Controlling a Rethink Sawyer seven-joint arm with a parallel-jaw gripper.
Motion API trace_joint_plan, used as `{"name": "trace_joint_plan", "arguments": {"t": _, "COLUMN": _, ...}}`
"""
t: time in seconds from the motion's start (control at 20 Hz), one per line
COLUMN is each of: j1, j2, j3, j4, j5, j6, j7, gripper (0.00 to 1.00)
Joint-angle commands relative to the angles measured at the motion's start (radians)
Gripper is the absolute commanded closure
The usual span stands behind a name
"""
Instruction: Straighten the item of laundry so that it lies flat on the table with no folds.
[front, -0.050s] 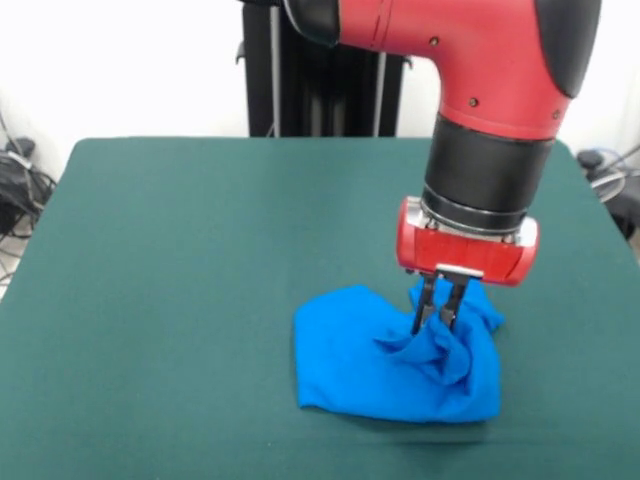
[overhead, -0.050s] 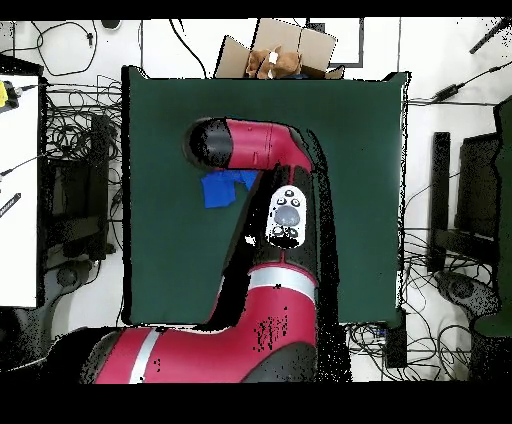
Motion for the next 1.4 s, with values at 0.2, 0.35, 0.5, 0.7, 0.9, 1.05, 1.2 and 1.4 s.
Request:
{"name": "trace_joint_plan", "arguments": {"t": 0.2, "j1": 0.006, "j2": 0.217, "j3": -0.026, "j4": -0.568, "j5": -0.004, "j6": 0.374, "j7": 0.14, "gripper": 1.0}}
{"name": "trace_joint_plan", "arguments": {"t": 0.35, "j1": -0.003, "j2": 0.331, "j3": -0.022, "j4": -0.787, "j5": -0.022, "j6": 0.49, "j7": 0.118, "gripper": 1.0}}
{"name": "trace_joint_plan", "arguments": {"t": 0.5, "j1": -0.006, "j2": 0.421, "j3": -0.02, "j4": -0.952, "j5": -0.034, "j6": 0.57, "j7": 0.092, "gripper": 1.0}}
{"name": "trace_joint_plan", "arguments": {"t": 0.7, "j1": -0.006, "j2": 0.484, "j3": -0.031, "j4": -1.057, "j5": -0.03, "j6": 0.602, "j7": 0.088, "gripper": 1.0}}
{"name": "trace_joint_plan", "arguments": {"t": 0.9, "j1": -0.004, "j2": 0.509, "j3": -0.045, "j4": -1.09, "j5": -0.029, "j6": 0.595, "j7": 0.081, "gripper": 1.0}}
{"name": "trace_joint_plan", "arguments": {"t": 1.05, "j1": -0.009, "j2": 0.5, "j3": -0.034, "j4": -1.073, "j5": -0.02, "j6": 0.576, "j7": 0.061, "gripper": 1.0}}
{"name": "trace_joint_plan", "arguments": {"t": 1.2, "j1": -0.023, "j2": 0.488, "j3": -0.002, "j4": -1.038, "j5": -0.005, "j6": 0.535, "j7": 0.026, "gripper": 1.0}}
{"name": "trace_joint_plan", "arguments": {"t": 1.4, "j1": -0.074, "j2": 0.273, "j3": 0.025, "j4": -0.672, "j5": -0.001, "j6": 0.381, "j7": -0.007, "gripper": 1.0}}
